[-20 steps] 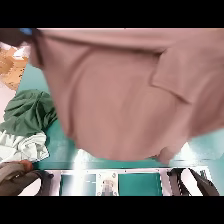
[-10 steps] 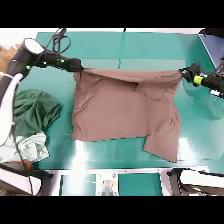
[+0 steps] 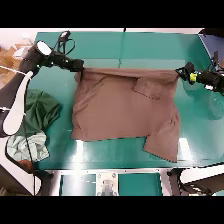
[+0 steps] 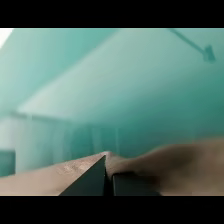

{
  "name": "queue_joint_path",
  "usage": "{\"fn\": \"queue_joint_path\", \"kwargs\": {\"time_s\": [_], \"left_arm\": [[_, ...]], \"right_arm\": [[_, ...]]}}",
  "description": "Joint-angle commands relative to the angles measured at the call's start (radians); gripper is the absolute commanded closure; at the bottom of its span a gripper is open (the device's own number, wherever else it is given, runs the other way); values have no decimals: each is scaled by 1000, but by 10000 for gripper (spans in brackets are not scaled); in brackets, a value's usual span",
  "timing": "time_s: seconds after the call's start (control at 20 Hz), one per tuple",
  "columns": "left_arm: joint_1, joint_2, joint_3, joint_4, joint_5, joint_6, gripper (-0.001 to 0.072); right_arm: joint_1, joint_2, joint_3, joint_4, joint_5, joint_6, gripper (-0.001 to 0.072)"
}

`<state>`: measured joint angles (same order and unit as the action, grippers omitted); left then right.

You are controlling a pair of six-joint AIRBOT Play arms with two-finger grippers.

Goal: Fold the shirts.

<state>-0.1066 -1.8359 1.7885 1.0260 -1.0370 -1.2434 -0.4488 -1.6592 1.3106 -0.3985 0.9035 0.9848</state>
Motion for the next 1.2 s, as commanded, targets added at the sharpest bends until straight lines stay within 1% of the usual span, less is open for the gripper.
{"fn": "queue_joint_path", "kwargs": {"time_s": [0.0, 0.15, 0.25, 0.5, 0.7, 0.85, 0.9, 0.95, 1.0, 1.05, 1.15], "left_arm": [[0, -5, 5, 104, -198, -45, 687], [-5, -5, 1, 105, -286, -91, 687], [-14, -5, -19, 104, -300, -109, 687], [-26, -5, -130, 76, -264, -119, 687], [-26, -5, -145, 9, -255, -117, 686], [-26, -5, -145, -14, -242, -117, 684], [-26, -5, -145, -16, -250, -117, 508], [-25, -5, -145, -16, -270, -118, 169], [-21, -5, -137, -14, -300, -118, 100], [-12, -4, -118, -12, -340, -120, 100], [17, 5, -68, -9, -410, -157, 101]], "right_arm": [[-39, -5, 12, -169, 161, 41, 696], [-48, 6, 11, -379, 249, 112, 696], [-44, 6, -4, -460, 269, 141, 695], [-45, 6, -64, -465, 249, 141, 695], [-44, 6, -69, -470, 249, 142, 695], [-44, 6, -69, -467, 251, 142, 693], [-45, 6, -68, -467, 259, 142, 646], [-47, 6, -61, -467, 275, 142, 484], [-53, 6, -47, -468, 300, 156, 451], [-62, 6, -23, -467, 334, 189, 451], [-91, 8, 29, -467, 414, 233, 451]]}}
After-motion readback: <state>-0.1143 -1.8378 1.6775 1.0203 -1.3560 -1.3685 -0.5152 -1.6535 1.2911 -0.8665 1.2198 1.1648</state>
